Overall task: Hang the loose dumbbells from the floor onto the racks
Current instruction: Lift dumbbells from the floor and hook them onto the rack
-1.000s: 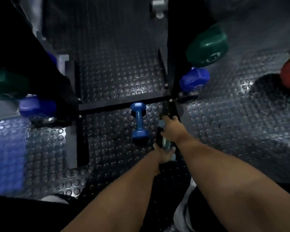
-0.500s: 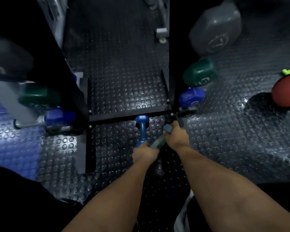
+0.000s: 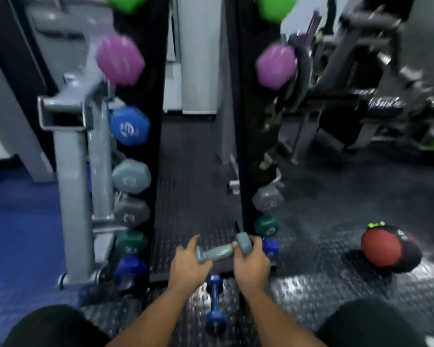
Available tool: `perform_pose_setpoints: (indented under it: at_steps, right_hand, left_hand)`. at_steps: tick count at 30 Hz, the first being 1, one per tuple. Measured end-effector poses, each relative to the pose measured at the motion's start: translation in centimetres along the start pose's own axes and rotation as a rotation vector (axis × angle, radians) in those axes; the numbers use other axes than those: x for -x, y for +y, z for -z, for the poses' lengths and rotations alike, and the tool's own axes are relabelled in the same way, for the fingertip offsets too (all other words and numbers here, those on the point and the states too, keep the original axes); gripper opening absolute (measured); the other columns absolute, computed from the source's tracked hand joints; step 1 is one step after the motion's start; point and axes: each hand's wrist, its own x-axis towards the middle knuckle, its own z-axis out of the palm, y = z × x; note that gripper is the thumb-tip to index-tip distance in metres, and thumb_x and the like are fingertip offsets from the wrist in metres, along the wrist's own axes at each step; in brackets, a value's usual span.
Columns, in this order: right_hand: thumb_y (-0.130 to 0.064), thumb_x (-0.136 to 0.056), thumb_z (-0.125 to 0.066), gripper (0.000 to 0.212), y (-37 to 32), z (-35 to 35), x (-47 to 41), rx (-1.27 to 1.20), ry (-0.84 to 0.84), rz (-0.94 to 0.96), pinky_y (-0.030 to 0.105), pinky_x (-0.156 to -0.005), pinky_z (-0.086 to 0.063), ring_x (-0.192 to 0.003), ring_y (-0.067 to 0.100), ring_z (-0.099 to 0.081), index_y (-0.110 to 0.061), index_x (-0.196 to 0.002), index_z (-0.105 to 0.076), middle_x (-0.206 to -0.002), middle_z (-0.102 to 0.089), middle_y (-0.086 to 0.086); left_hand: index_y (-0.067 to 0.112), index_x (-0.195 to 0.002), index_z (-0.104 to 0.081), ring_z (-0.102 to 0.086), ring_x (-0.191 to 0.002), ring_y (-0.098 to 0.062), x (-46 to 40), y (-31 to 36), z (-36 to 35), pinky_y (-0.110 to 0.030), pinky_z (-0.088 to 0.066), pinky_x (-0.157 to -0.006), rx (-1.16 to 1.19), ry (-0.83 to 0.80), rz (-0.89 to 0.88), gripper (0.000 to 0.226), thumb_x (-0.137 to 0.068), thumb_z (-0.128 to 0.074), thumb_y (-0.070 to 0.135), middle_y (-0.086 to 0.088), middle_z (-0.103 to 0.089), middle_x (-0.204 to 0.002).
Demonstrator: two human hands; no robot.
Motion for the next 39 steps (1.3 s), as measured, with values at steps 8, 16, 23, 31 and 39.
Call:
perform_pose_setpoints:
  at_steps: [8,16,23,31,39]
  right_hand:
    - [-0.055,-0.096,-0.061,0.03,-9.5,5.9,-2.6,-0.148,0.194,0.06,0.04,-0.075,-0.055,-0.086,0.019,-0.064,-0.038,-0.118,-0.049,-0.099,-0.068,-0.007]
    - [-0.039,-0.097,-0.067,0.028,-12.8,12.9,-7.1,-0.295,0.353,0.186,0.034,-0.074,-0.048,-0.092,0.019,-0.065,-0.033,-0.121,-0.054,-0.103,-0.068,-0.006]
    - [-0.031,-0.096,-0.07,0.041,-14.7,16.8,-14.2,-0.307,0.306,0.279,0.034,-0.093,-0.046,-0.106,0.02,-0.058,-0.024,-0.136,-0.06,-0.123,-0.054,0.003]
    - [-0.029,-0.093,-0.073,0.029,-16.5,16.7,-22.4,-0.426,0.168,0.365,0.046,-0.095,-0.057,-0.102,0.014,-0.068,-0.033,-0.12,-0.066,-0.109,-0.072,-0.008]
    - [-0.027,-0.09,-0.074,0.025,-19.3,14.2,-27.9,-0.439,-0.091,0.44,0.046,-0.093,-0.06,-0.099,0.014,-0.073,-0.039,-0.111,-0.071,-0.106,-0.076,-0.006]
  left_hand:
    - [0.014,-0.147,-0.053,-0.063,-0.112,-0.026,-0.4,9.3,9.0,-0.03,-0.047,-0.085,0.125,0.175,-0.176,0.079,-0.074,-0.075,0.035,-0.008,-0.058,-0.125]
    - [0.027,-0.146,-0.054,-0.054,-0.092,-0.013,1.1,17.1,9.3,-0.025,-0.044,-0.08,0.295,0.264,-0.355,0.076,-0.076,-0.083,0.034,0.008,-0.048,-0.106]
    - [0.031,-0.145,-0.053,-0.055,-0.102,-0.008,1.2,22.6,7.8,-0.022,-0.049,-0.091,0.41,0.339,-0.405,0.082,-0.074,-0.087,0.053,0.011,-0.052,-0.12]
    - [0.038,-0.144,-0.049,-0.059,-0.105,-0.006,-0.9,26.3,7.3,-0.026,-0.055,-0.093,0.345,0.408,-0.476,0.08,-0.076,-0.081,0.064,0.021,-0.049,-0.119]
    - [0.045,-0.134,-0.053,-0.058,-0.082,-0.002,-3.4,26.9,5.6,-0.017,-0.053,-0.075,0.313,0.496,-0.592,0.059,-0.082,-0.079,0.057,0.019,-0.049,-0.1]
